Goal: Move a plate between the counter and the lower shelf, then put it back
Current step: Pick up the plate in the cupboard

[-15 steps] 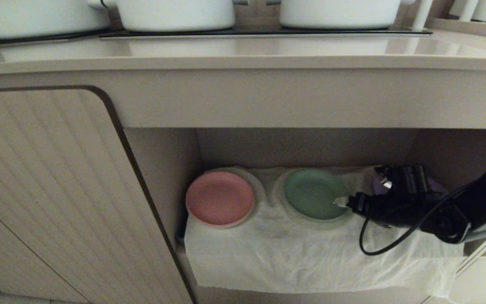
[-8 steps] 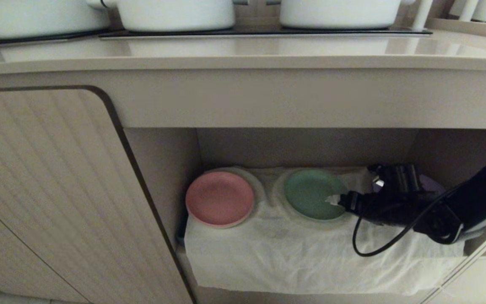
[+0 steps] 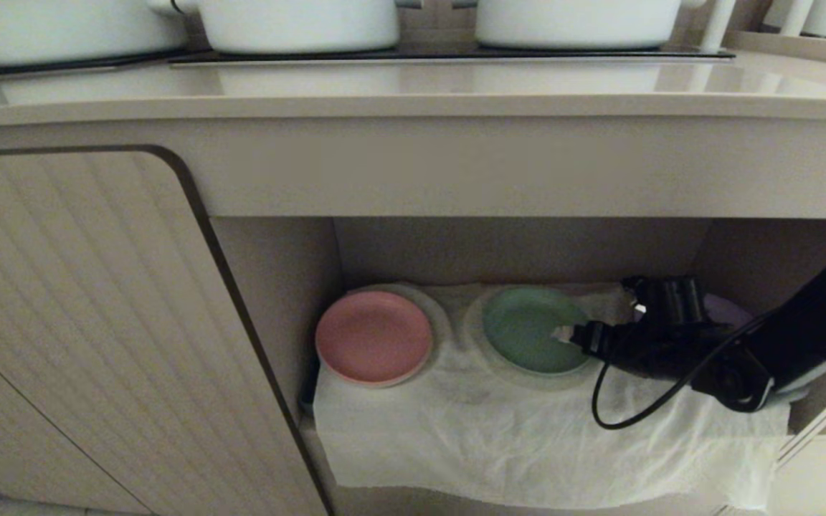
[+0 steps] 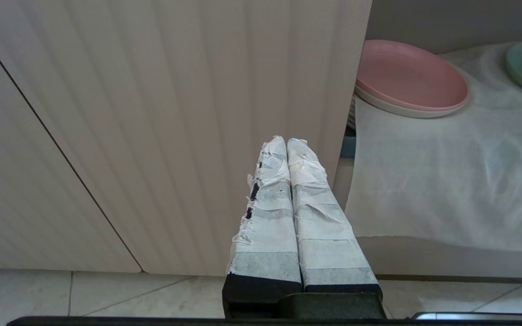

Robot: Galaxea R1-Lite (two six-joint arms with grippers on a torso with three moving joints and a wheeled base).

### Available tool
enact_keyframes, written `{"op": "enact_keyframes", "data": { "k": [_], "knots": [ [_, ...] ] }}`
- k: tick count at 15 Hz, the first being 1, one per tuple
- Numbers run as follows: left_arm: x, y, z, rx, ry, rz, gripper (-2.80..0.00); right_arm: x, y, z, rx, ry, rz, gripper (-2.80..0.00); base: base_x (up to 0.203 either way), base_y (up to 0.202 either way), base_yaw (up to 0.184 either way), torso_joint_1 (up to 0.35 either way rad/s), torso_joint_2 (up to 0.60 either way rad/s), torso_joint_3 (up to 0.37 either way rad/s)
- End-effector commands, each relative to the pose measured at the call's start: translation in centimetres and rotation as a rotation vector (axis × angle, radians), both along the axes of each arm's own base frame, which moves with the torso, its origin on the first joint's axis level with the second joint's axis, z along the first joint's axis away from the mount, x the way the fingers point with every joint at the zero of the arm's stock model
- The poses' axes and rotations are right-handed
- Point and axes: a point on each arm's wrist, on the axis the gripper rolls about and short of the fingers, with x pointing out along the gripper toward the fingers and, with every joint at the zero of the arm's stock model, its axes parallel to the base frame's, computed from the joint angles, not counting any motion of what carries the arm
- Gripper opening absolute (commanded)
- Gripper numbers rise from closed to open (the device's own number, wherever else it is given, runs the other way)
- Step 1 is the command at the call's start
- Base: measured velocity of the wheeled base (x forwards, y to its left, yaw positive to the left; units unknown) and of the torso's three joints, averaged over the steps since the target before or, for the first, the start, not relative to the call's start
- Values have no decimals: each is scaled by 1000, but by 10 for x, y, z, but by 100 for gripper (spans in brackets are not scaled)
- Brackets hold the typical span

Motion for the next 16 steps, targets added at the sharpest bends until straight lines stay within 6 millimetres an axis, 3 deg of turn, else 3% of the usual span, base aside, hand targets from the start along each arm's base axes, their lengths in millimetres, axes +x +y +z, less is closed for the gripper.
{"op": "enact_keyframes", "data": {
  "k": [1, 16],
  "knots": [
    [0, 0, 0, 0, 0, 0, -280, 1, 1, -1, 4, 0, 1, 0, 0, 0, 0, 0, 0, 0],
    [0, 0, 0, 0, -1, 0, -280, 6, 14, -8, -7, -36, 0, 0, 0, 0, 0, 0, 0, 0]
  ]
}}
